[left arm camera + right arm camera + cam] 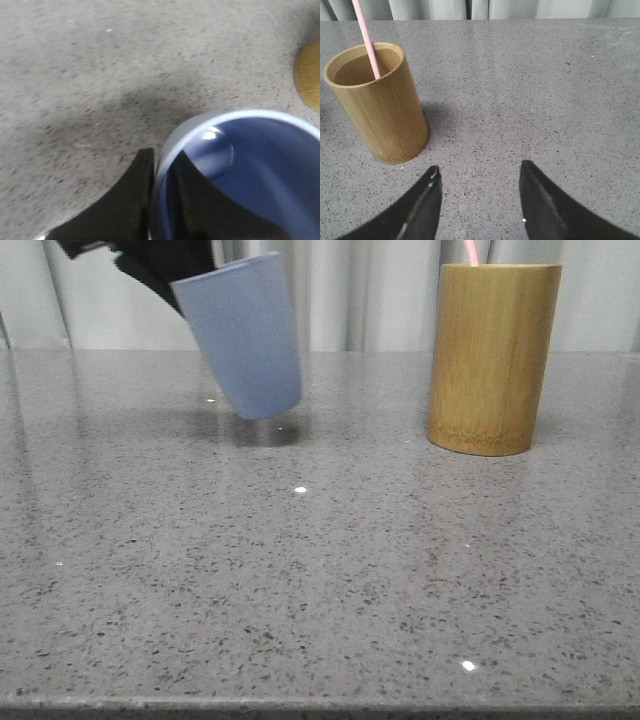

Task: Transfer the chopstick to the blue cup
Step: 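Lift the blue cup with the left gripper and set it beside the bamboo cup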

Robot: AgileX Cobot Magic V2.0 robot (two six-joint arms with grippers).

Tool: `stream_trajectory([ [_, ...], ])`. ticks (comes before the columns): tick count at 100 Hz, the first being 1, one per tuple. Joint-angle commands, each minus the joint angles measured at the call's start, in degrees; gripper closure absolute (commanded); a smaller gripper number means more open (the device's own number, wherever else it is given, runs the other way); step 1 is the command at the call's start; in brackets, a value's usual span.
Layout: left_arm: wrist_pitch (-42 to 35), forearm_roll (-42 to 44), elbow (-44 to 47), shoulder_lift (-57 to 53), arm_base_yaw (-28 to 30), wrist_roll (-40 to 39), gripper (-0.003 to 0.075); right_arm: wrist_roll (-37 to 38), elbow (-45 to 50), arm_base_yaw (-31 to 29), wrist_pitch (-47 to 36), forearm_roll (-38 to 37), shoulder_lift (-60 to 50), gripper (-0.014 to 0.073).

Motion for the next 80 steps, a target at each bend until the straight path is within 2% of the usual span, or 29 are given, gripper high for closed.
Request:
stream_trajectory([
  [1, -1.71, -1.88, -3.55, -1.43, -1.53, -0.77, 0.0739, -0.23, -2.02, -0.20, -3.91, 0.18, 0.58, 0.0213],
  [22, -1.71, -2.32, -4.78, -0.01, -2.54, -0.77, 0.0736, -0.23, -2.02, -0.20, -3.96, 0.18, 0.58, 0.0213],
  [29, -1.83, -2.32, -4.78, -0.01, -2.54, -0.77, 0.0713, -0.23, -2.02, -0.20, -3.96, 0.18, 0.58, 0.0213],
  [36, -1.83, -2.32, -4.78, -0.01, -2.54, -0.77, 0.0652, -0.23, -2.02, -0.20, -3.96, 0.18, 0.58, 0.0213],
  [48, -1.95, -2.32, -4.78, -0.01, -2.54, -0.77, 0.0490, -0.23, -2.02, -0.20, -3.96, 0.18, 0.58, 0.0213],
  [60, -1.95, -2.43, -4.78, -0.01, -2.54, -0.77, 0.0370, -0.23, -2.02, -0.20, -3.96, 0.18, 0.58, 0.0213],
  [69, -1.95, -2.95, -4.78, -0.11, -2.54, -0.77, 0.0332, -0.23, -2.02, -0.20, -3.96, 0.18, 0.58, 0.0213],
  [80, -2.38, -3.20, -4.91, -0.50, -2.54, -0.77, 0.0329, -0.23, -2.02, -0.20, -3.96, 0.18, 0.58, 0.0213],
])
